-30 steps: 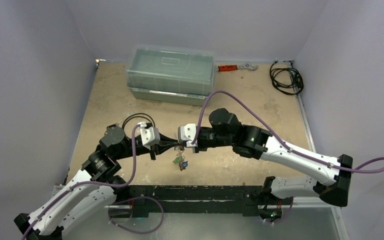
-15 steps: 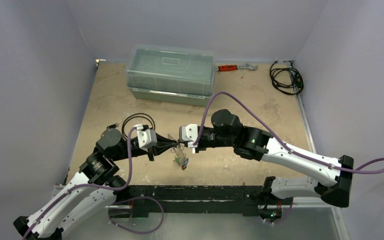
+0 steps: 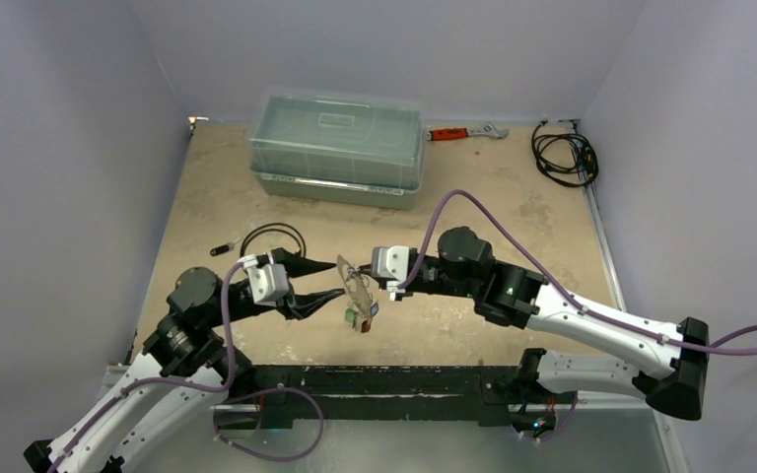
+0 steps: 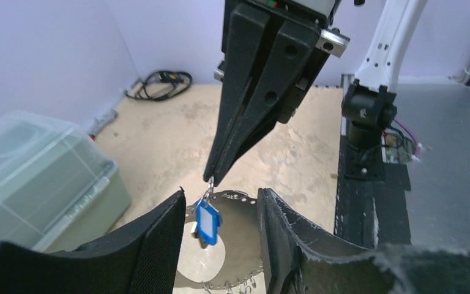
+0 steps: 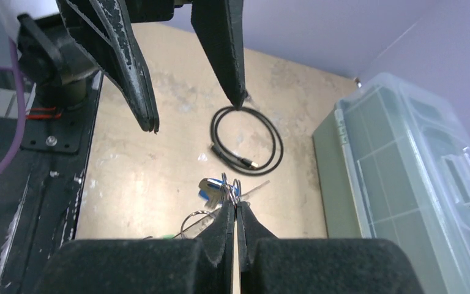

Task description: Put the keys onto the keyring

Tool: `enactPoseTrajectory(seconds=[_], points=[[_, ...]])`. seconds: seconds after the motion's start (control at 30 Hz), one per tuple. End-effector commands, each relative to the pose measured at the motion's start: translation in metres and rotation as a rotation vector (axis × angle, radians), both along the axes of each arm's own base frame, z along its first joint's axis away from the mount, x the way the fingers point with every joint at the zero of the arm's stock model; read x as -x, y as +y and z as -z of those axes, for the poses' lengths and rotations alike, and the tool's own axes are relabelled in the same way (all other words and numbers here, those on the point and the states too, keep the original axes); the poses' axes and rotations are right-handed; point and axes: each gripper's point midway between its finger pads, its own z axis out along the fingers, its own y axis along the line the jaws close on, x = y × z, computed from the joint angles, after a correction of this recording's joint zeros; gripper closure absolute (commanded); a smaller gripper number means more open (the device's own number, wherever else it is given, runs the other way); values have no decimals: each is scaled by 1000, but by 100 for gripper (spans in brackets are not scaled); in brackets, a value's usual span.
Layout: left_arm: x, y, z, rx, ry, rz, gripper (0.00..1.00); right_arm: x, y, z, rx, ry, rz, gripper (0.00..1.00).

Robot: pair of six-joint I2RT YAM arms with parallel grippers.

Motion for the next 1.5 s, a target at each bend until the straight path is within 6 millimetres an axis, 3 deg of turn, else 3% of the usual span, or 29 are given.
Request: enactPoseTrajectory(seconds=[0.0, 0.1, 0.77, 0.9, 1.03, 1.17, 1.47], points=[[0, 6, -26, 71, -97, -32, 56, -5, -3, -59, -199, -75, 36, 100], [6, 0, -27, 94, -114, 24, 61, -4, -1, -57, -192, -73, 26, 100], [-14, -13, -9, 83, -7, -4, 62, 20, 9, -58, -187, -53, -119, 100], [-12, -15, -7, 75, -5, 13, 75, 21, 7, -63, -201, -60, -118, 100], [-11, -17, -4, 68, 7, 26, 79, 17, 3, -71, -225, -75, -91, 100], [-11, -17, -4, 62, 11, 26, 100, 14, 0, -73, -224, -84, -65, 100], [-14, -4, -16, 98, -30, -50, 100, 13, -6, -75, -225, -92, -44, 100]])
